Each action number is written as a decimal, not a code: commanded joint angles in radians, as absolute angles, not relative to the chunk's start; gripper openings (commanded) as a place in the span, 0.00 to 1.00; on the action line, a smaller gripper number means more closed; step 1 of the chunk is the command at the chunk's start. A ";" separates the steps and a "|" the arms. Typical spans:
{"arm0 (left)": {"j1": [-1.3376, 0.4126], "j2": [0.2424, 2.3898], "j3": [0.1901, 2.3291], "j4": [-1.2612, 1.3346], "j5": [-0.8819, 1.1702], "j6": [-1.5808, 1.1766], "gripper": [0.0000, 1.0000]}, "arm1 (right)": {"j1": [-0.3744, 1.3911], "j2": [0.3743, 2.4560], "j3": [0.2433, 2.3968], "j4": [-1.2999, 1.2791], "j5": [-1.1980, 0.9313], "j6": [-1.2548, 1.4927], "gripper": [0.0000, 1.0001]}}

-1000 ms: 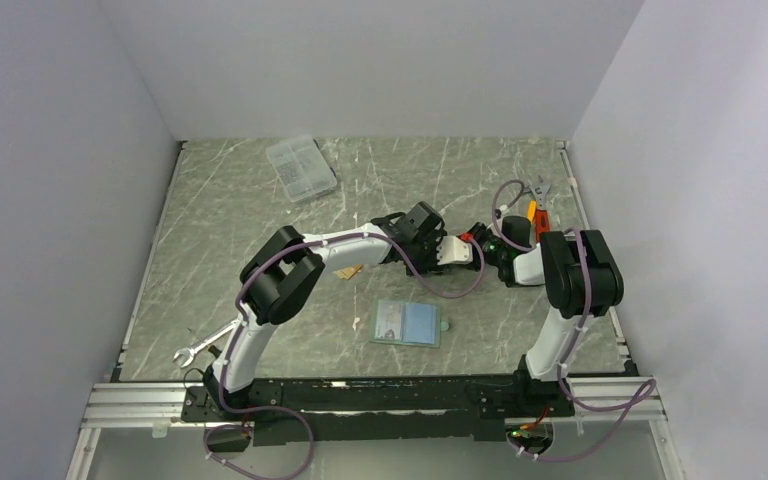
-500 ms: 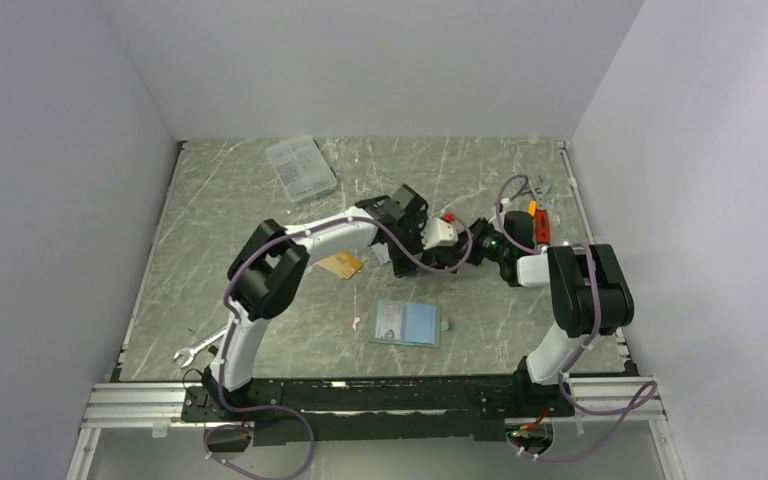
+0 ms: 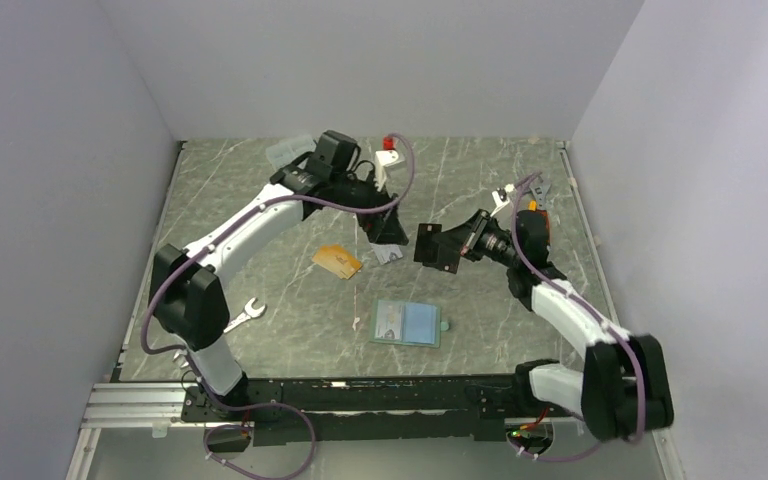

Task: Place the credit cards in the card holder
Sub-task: Pick up the credit card from the center of the board.

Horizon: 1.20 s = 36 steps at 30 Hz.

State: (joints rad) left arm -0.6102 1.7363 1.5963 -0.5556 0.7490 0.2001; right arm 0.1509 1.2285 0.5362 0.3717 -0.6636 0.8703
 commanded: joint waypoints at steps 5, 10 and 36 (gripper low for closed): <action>-0.510 1.602 1.360 -0.313 1.088 -0.166 0.99 | 0.228 0.926 0.556 0.245 -0.658 0.874 0.00; -0.502 1.548 1.261 -0.082 1.205 -0.424 0.96 | 0.256 0.882 0.581 0.271 -0.664 0.930 0.00; -0.553 1.512 1.216 0.044 1.236 -0.491 0.66 | 0.371 0.934 0.604 0.476 -0.637 1.050 0.00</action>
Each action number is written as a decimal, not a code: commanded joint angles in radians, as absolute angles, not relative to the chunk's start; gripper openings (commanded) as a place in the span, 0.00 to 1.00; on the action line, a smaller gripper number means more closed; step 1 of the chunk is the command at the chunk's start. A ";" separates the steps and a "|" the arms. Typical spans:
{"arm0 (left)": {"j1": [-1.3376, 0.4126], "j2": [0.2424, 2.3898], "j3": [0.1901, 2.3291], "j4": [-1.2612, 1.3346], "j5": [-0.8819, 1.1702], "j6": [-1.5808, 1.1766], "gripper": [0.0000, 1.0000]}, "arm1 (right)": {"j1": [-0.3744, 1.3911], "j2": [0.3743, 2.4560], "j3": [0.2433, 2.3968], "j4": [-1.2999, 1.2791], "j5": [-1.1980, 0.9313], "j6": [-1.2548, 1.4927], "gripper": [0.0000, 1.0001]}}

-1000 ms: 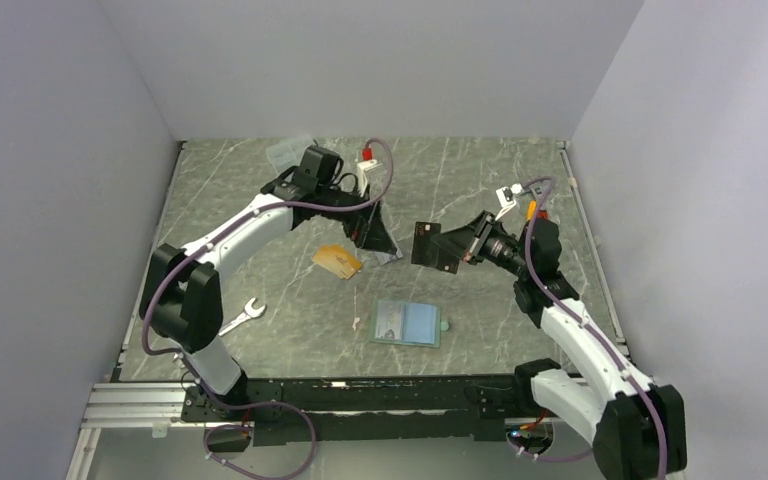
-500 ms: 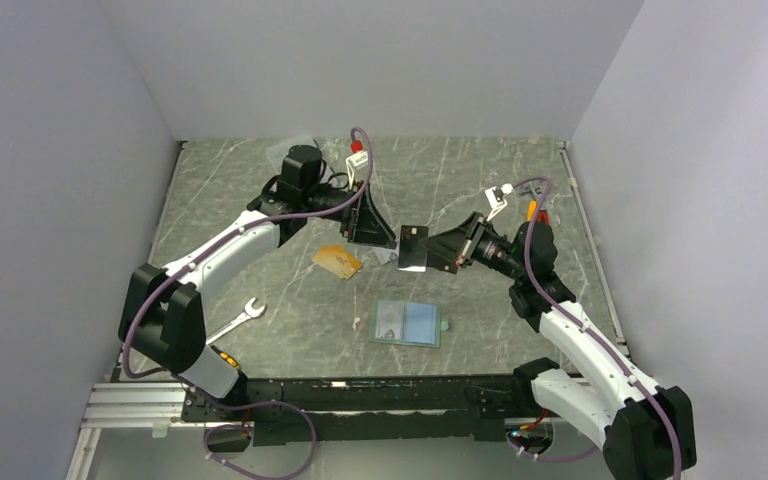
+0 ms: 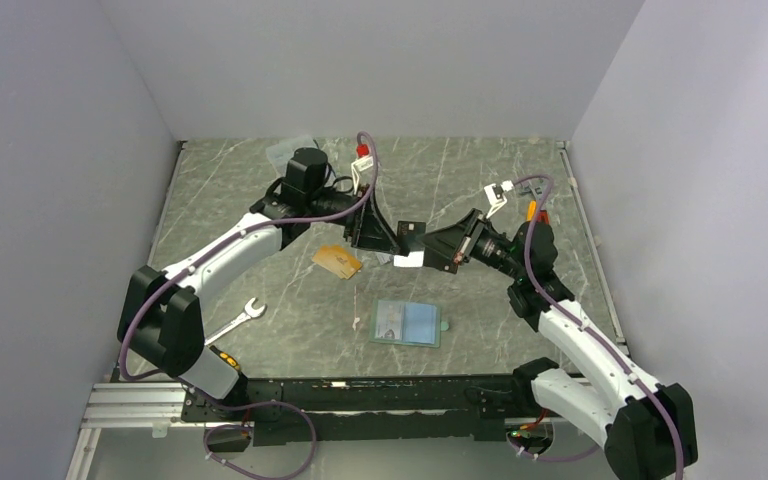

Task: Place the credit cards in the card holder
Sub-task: Pick up the credit card from the center of the board.

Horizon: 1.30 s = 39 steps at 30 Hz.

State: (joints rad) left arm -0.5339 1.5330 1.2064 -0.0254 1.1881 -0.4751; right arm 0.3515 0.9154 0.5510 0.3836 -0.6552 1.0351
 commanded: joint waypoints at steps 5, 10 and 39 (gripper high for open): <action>-0.554 1.519 1.199 0.132 1.278 -0.553 0.42 | 0.387 0.960 0.614 0.478 -0.608 1.028 0.00; -0.554 1.516 1.188 0.156 1.291 -0.570 0.23 | 0.397 0.974 0.605 0.525 -0.609 1.040 0.00; -0.545 1.493 1.179 0.162 1.320 -0.598 0.38 | 0.446 0.991 0.647 0.507 -0.599 0.990 0.00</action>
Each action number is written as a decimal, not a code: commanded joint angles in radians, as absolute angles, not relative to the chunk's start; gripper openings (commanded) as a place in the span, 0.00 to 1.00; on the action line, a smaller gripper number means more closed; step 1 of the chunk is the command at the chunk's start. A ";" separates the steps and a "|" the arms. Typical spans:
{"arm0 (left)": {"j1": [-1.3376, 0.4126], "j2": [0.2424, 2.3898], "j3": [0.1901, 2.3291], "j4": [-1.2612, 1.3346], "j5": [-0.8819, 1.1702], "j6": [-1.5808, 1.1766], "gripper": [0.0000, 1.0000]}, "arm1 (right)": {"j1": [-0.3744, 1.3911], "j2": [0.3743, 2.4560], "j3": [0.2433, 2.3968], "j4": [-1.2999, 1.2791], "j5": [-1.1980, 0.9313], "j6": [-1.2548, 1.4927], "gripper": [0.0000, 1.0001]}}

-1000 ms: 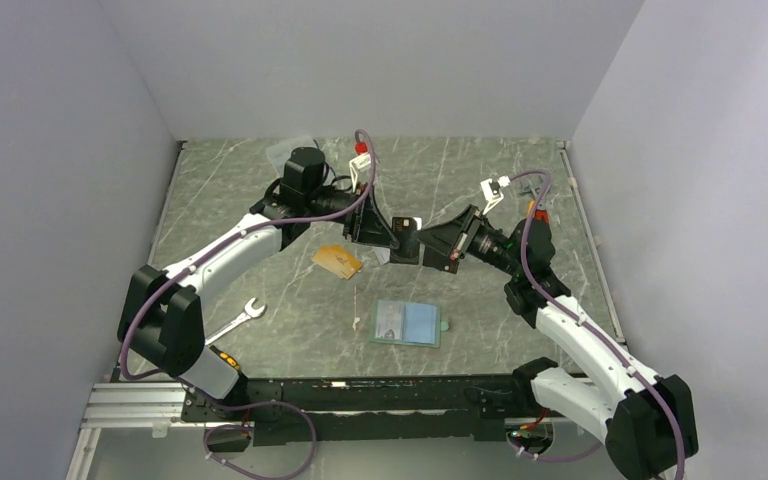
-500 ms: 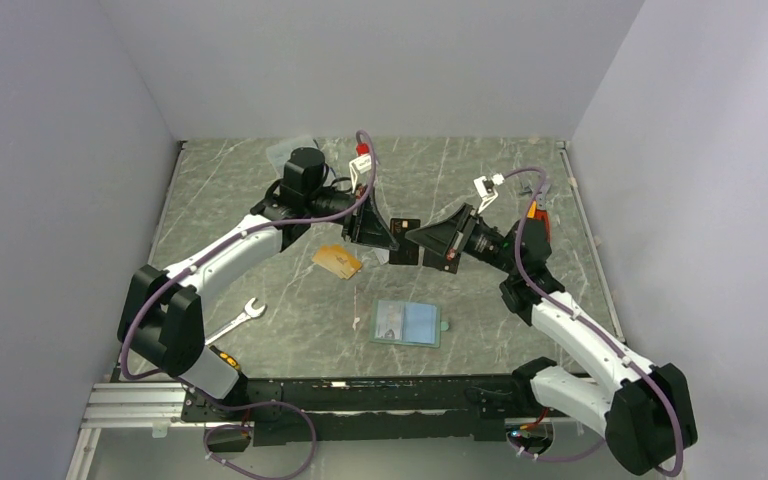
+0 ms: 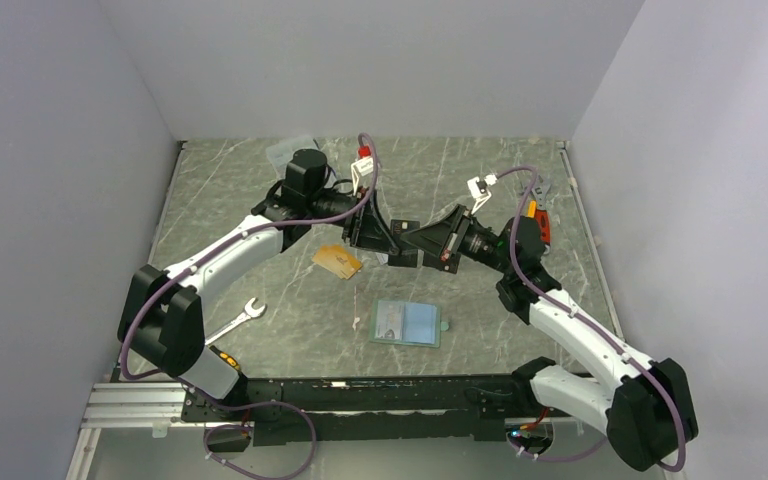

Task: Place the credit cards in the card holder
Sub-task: Pick up the credit card from the center of the board.

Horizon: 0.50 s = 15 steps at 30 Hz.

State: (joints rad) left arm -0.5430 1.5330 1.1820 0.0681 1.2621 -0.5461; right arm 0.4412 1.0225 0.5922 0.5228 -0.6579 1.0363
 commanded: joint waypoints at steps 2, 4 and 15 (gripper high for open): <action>-0.541 1.484 1.159 0.204 1.327 -0.635 0.36 | 0.445 0.993 0.661 0.484 -0.586 0.971 0.00; -0.529 1.477 1.144 0.241 1.336 -0.668 0.31 | 0.445 0.992 0.669 0.471 -0.573 0.959 0.00; -0.506 1.467 1.100 0.406 1.352 -0.802 0.19 | 0.462 0.999 0.640 0.543 -0.567 0.989 0.00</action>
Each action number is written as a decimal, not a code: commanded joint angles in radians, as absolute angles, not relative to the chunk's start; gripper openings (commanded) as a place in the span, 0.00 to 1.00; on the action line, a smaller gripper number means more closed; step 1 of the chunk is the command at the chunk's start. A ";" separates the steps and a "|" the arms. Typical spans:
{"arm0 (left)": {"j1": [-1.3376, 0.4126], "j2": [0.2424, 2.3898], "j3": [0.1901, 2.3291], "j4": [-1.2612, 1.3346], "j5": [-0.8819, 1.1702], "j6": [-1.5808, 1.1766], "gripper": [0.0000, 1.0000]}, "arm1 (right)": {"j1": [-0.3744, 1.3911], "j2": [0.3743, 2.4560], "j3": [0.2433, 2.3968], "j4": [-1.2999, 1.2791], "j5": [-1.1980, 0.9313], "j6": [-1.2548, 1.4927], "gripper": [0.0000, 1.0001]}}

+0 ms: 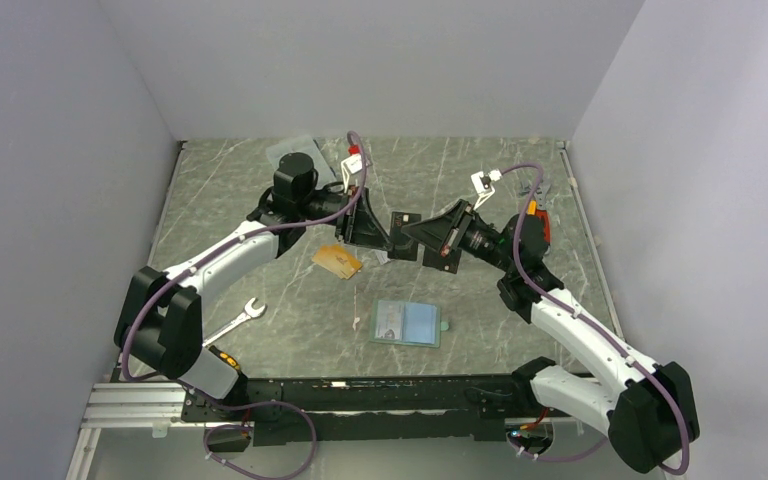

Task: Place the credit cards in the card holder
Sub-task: Pick up the credit card from the center of the board.

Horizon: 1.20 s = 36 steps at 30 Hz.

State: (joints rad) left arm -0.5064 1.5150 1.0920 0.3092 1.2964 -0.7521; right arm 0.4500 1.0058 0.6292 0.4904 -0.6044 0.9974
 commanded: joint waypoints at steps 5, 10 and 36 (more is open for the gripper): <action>-0.506 1.472 1.097 0.430 1.352 -0.822 0.17 | 0.495 1.006 0.658 0.510 -0.532 0.954 0.00; -0.507 1.471 1.094 0.437 1.356 -0.827 0.15 | 0.526 1.021 0.668 0.505 -0.514 0.939 0.00; -0.506 1.468 1.113 0.288 1.340 -0.704 0.12 | 0.550 0.951 0.629 0.476 -0.525 0.954 0.00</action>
